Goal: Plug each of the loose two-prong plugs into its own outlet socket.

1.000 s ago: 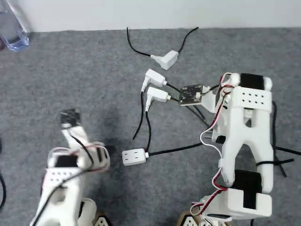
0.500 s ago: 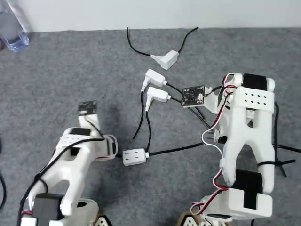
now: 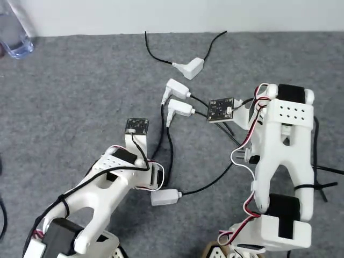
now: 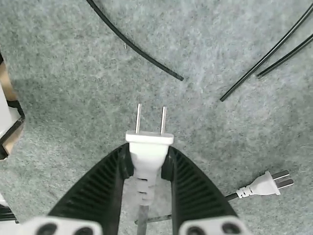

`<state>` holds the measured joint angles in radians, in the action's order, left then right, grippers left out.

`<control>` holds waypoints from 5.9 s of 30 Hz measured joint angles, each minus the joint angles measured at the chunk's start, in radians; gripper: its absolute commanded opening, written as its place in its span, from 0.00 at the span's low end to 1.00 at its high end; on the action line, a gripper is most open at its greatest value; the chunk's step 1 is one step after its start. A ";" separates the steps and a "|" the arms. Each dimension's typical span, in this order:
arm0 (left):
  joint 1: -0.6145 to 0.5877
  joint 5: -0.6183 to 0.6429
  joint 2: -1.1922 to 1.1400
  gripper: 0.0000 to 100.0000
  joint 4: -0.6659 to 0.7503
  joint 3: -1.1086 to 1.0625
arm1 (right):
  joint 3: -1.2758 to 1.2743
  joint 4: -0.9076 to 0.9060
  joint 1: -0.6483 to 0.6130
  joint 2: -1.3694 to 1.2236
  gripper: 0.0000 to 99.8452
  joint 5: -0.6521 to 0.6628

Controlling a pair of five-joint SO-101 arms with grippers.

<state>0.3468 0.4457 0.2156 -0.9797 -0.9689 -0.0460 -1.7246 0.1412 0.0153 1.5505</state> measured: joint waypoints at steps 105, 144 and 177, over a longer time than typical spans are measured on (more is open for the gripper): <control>0.058 0.354 -0.006 0.30 0.311 0.193 | -0.445 0.529 -0.358 0.344 0.01 -0.651; 0.158 0.384 0.400 0.30 0.572 -0.158 | -0.241 0.269 -0.470 0.344 0.01 -0.651; 0.153 0.385 0.410 0.30 0.586 -0.169 | -0.137 0.183 -0.439 0.344 0.01 -0.660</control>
<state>0.5002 0.8309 0.6252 -0.3936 -1.1377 -0.1826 -1.5420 -0.2977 0.3590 0.8907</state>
